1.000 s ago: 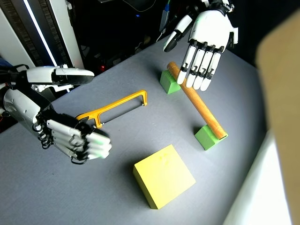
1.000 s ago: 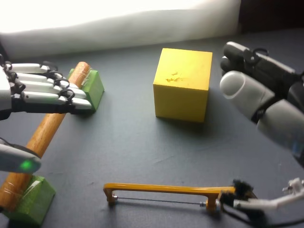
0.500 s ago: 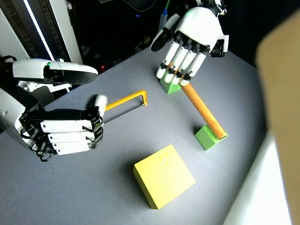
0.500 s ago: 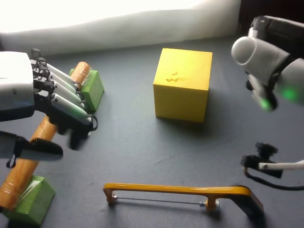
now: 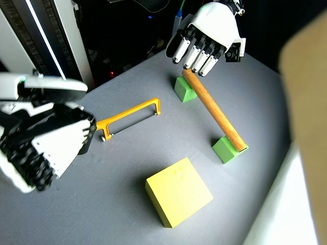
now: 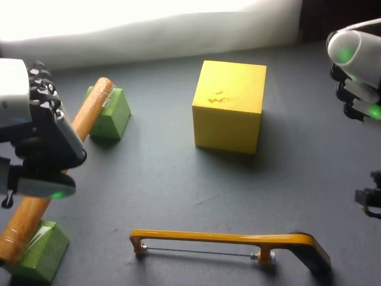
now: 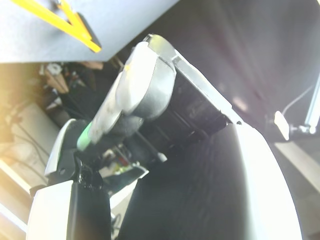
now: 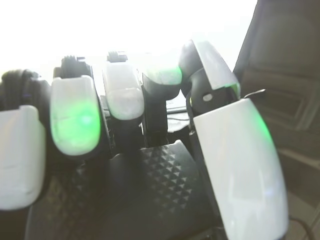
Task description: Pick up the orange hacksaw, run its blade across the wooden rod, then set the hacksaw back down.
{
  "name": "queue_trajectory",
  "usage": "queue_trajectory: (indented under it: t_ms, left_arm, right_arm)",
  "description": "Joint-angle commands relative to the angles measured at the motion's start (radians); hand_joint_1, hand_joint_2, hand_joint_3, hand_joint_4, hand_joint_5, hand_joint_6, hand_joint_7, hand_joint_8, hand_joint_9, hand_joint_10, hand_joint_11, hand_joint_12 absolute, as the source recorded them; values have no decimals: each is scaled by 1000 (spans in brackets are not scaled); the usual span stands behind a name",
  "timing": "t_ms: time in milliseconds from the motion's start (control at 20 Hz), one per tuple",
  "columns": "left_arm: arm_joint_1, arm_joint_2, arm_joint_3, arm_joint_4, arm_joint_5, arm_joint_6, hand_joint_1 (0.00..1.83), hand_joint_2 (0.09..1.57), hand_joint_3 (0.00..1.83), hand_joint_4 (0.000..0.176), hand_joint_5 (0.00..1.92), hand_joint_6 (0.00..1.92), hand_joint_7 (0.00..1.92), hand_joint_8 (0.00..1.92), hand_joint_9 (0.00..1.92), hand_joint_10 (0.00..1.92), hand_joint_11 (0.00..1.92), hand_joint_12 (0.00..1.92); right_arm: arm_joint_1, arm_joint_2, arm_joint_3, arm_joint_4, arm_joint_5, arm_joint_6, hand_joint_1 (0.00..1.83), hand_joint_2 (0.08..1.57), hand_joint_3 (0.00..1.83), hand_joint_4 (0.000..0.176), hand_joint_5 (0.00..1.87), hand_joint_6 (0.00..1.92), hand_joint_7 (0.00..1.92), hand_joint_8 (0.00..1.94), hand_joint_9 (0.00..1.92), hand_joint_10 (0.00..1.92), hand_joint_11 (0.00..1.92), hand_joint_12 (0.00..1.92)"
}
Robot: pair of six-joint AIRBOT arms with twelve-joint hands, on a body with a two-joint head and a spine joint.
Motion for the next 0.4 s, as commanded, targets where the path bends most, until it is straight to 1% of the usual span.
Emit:
queue_trajectory:
  t_ms: [0,50,100,150,200,250,350]
  left_arm:
    - [-8,-6,11,-77,-76,-2,683,1376,1,0,1335,1921,1398,1921,1461,1921,1538,1921]
    - [-10,-18,25,-77,-76,-3,716,1369,0,0,1335,1921,1401,1921,1465,1921,1547,1921]
    - [-10,-24,36,-76,-77,-4,727,1367,0,0,1336,1921,1392,1921,1451,1921,1538,1921]
    - [-10,-32,50,-77,-86,-4,725,1373,0,0,1340,1921,1399,1921,1461,1921,1546,1921]
    - [-12,-39,62,-77,-90,-5,720,1377,2,0,1338,1921,1405,1921,1464,1921,1547,1921]
    - [-17,-50,78,-76,-90,-5,741,1367,0,0,1326,1921,1398,1921,1460,1921,1536,1921]
    - [-21,-56,91,-73,-89,-5,742,1367,0,0,1303,1921,1389,1921,1441,1921,1510,1921]
  right_arm:
    - [3,3,7,-50,67,6,640,1419,4,0,1165,1921,1372,1941,1545,1921,1706,1921]
    - [3,4,22,-117,61,-16,636,1423,4,0,1159,1921,1369,1941,1541,1921,1702,1921]
    - [3,4,34,-175,62,-15,624,1428,5,0,1154,1921,1363,1941,1537,1921,1701,1921]
    - [5,4,52,-285,65,-8,623,1430,5,0,1153,1921,1362,1941,1536,1921,1700,1921]
    - [5,6,62,-371,72,-8,642,1422,0,0,1154,1921,1356,1941,1534,1921,1696,1921]
    - [4,15,67,-492,75,18,651,1415,0,0,1158,1921,1351,1941,1529,1921,1687,1921]
    - [6,32,67,-613,107,-27,643,1412,0,0,1154,1921,1343,1941,1513,1921,1668,1921]
